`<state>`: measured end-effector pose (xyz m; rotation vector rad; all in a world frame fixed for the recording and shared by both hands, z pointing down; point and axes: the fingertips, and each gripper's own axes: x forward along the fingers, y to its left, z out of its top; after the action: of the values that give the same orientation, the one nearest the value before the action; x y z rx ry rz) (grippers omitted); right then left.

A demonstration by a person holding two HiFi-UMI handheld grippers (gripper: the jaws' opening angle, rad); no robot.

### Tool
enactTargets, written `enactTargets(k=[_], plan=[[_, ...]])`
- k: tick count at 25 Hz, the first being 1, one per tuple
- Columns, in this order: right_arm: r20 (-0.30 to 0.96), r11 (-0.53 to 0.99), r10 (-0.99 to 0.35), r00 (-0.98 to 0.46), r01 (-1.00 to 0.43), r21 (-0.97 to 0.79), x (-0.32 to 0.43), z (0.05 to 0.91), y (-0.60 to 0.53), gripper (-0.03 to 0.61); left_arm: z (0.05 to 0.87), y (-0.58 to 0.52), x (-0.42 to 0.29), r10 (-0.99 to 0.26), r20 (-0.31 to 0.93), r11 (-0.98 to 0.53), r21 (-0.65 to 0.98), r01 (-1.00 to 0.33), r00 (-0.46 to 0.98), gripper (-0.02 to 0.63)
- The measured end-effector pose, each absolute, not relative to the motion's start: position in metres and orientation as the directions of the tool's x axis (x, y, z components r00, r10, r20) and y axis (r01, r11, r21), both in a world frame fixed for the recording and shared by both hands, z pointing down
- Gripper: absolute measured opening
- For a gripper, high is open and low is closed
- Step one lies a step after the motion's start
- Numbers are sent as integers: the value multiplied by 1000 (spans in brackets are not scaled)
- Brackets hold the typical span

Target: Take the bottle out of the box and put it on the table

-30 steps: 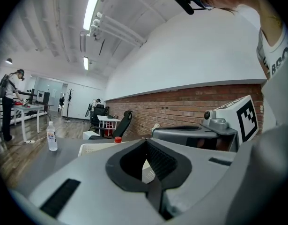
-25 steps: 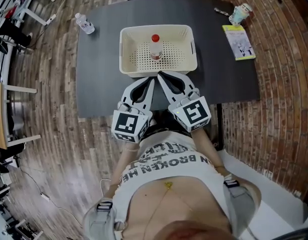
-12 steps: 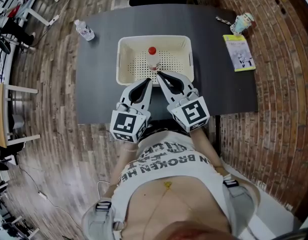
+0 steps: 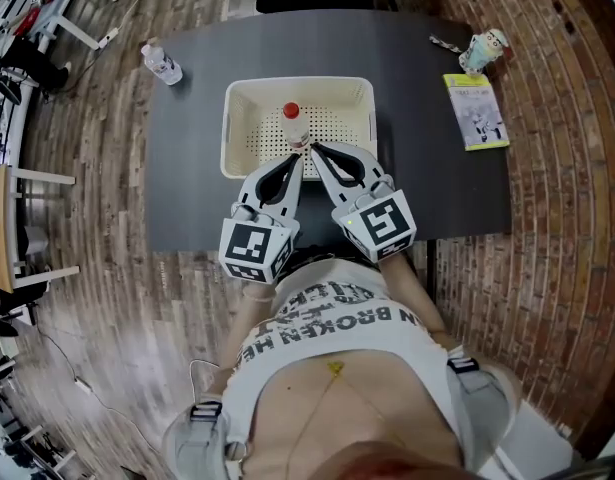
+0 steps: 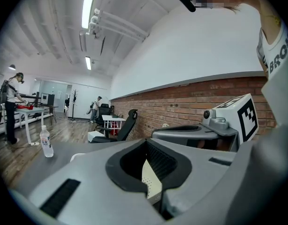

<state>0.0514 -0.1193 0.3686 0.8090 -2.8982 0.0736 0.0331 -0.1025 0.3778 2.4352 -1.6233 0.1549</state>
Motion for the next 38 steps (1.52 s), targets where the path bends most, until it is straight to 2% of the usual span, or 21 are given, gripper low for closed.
enactTargets(k=[11,27,38], plan=[[156,862,-496,-854,-506,-25,68,383,-139,9,390,-124,42,-908,223,-335,126,-934,355,8],[168,781,-607,-776,-622,-53,44,389,-154,9,389,-142,13,-842,236,-470,120,-874,485,8],[188,756,-633,-750,-652,-58,26,396,-163,9,398,-152,-5,-819,245,-501,137,-855,519,8]])
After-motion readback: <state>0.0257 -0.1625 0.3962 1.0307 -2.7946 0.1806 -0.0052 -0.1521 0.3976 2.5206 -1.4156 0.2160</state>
